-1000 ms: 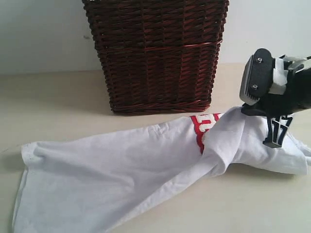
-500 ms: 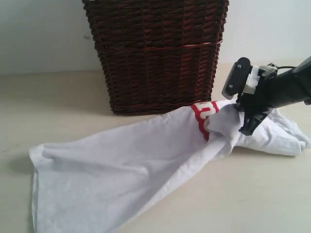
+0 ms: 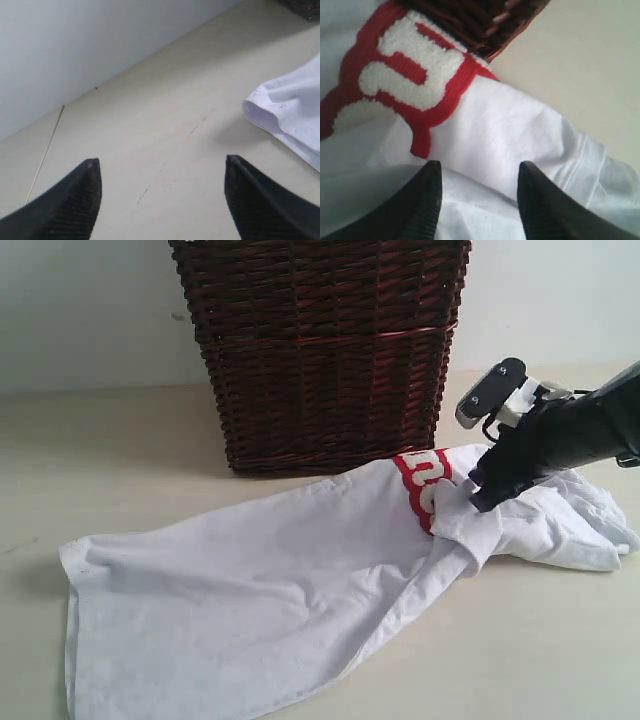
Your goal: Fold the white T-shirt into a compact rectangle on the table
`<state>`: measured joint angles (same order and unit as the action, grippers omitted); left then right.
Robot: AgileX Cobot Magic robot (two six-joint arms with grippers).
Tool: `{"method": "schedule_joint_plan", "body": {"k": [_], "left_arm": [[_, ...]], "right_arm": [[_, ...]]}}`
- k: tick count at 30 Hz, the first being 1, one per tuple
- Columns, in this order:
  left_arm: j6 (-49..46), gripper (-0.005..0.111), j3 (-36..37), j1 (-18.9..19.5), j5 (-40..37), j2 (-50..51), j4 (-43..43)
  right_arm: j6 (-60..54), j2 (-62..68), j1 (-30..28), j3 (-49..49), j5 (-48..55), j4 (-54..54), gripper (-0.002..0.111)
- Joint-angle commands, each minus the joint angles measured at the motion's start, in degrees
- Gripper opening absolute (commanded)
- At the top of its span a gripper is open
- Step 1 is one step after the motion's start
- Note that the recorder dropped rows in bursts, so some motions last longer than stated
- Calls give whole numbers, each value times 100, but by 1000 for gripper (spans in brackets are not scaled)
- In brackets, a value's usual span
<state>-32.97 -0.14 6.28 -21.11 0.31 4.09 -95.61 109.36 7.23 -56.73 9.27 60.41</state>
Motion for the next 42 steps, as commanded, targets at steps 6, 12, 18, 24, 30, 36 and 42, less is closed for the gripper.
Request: {"method": "schedule_joint_plan", "body": {"k": [6, 12, 18, 24, 30, 36, 42], "left_arm": [[3, 67, 14, -18, 18, -31, 8], [3, 67, 14, -18, 18, -31, 8], [3, 67, 14, -18, 18, -31, 8], [3, 67, 14, -18, 18, -31, 8], [3, 67, 14, -18, 18, -31, 8], [3, 67, 14, -18, 18, -31, 8], [3, 67, 14, -18, 18, -31, 8]], "right_arm": [[236, 533, 7, -20, 42, 394, 26], [403, 197, 7, -20, 1239, -105, 0], [2299, 261, 7, -20, 1656, -1945, 0], [3234, 477, 7, -20, 1619, -2934, 0], [3012, 477, 7, -20, 3611, -3047, 0], [2732, 280, 7, -20, 4459, -2949, 0], [2630, -120, 7, -20, 4440, -2474, 0]]}}
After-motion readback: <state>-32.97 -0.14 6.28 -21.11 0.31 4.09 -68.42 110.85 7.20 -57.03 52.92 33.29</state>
